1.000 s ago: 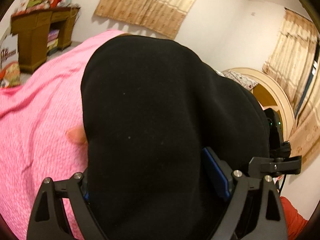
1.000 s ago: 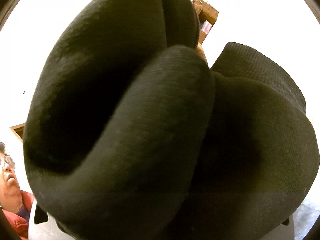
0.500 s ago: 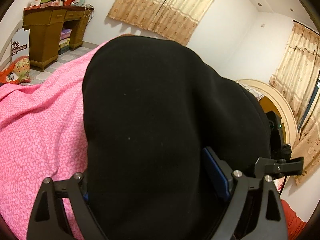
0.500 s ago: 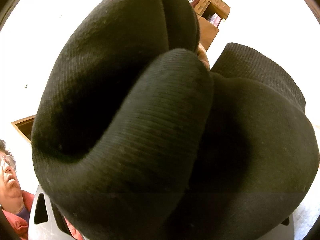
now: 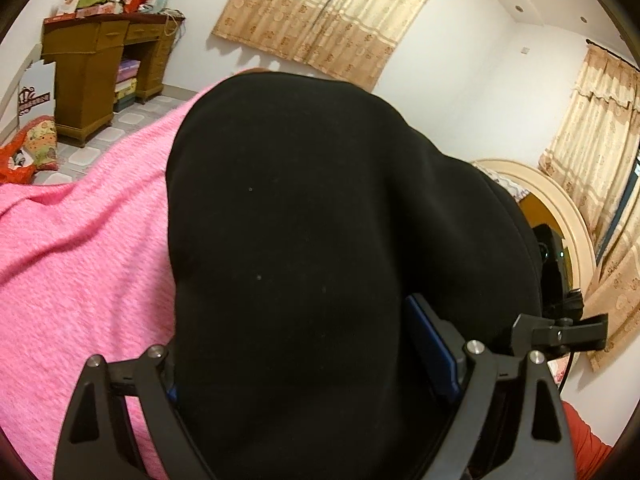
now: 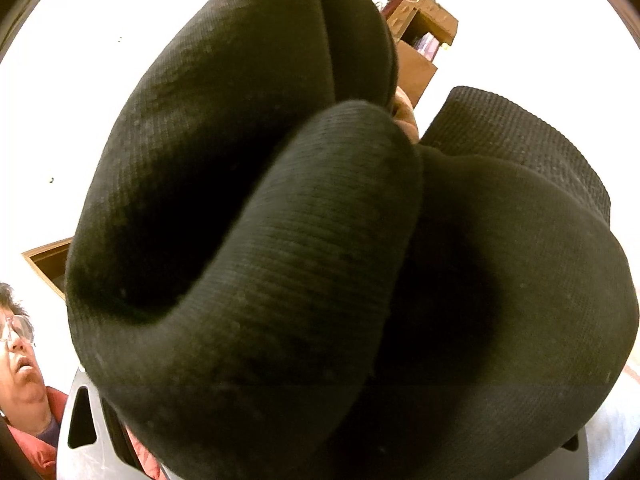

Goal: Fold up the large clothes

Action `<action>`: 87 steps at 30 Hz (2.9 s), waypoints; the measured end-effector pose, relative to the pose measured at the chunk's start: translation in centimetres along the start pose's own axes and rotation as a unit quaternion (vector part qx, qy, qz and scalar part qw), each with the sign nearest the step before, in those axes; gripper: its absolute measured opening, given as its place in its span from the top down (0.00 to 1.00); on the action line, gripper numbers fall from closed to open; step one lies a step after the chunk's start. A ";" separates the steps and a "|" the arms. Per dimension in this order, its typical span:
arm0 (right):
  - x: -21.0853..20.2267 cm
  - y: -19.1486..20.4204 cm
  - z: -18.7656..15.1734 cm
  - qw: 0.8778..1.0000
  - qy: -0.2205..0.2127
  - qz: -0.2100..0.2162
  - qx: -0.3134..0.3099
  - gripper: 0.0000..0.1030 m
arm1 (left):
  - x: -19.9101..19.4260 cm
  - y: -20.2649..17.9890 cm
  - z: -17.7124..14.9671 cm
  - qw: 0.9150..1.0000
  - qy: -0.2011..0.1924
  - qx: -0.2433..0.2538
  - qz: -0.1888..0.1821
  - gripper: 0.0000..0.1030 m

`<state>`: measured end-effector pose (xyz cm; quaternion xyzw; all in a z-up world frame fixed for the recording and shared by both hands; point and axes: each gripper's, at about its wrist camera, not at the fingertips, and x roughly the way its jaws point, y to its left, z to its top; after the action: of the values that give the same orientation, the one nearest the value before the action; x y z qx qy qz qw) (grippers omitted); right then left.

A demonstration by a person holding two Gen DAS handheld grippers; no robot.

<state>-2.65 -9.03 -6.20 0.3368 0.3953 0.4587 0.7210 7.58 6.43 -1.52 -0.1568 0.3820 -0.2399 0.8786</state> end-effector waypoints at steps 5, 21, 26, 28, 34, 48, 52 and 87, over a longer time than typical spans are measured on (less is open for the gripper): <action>3.1 0.4 1.7 0.999 0.008 0.033 -0.007 0.01 | -1.4 2.7 2.0 0.999 -0.014 -0.001 0.032 0.11; 10.8 -3.6 6.3 0.998 0.018 0.055 0.032 0.01 | 2.8 10.7 5.4 0.992 0.027 -0.056 0.107 0.11; 12.1 -3.4 8.5 0.996 0.036 -0.076 -0.014 0.01 | 3.0 13.7 5.3 0.983 0.031 -0.122 0.133 0.11; 13.5 -4.2 9.8 0.992 0.044 -0.112 -0.048 0.01 | 2.8 14.6 4.9 0.979 0.028 -0.147 0.139 0.11; 11.9 -5.8 10.1 0.993 0.045 -0.105 -0.008 0.01 | 3.3 13.2 4.9 0.979 0.032 -0.118 0.163 0.04; -0.5 1.9 9.6 0.969 -0.033 -0.212 -0.118 0.01 | 4.0 9.3 4.2 0.973 0.026 -0.019 0.228 0.01; 3.6 2.9 12.0 0.938 -0.008 -0.306 -0.161 0.36 | 5.0 6.4 3.4 0.962 0.021 0.049 0.269 0.01; 4.9 1.1 2.9 0.913 -0.059 -0.377 -0.147 0.44 | 6.4 4.1 2.9 0.954 0.039 0.092 0.284 0.00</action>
<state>0.76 -4.47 -5.20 0.0796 0.3779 0.1848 0.9037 14.76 6.65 -5.25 0.0494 0.4213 -0.0210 0.9054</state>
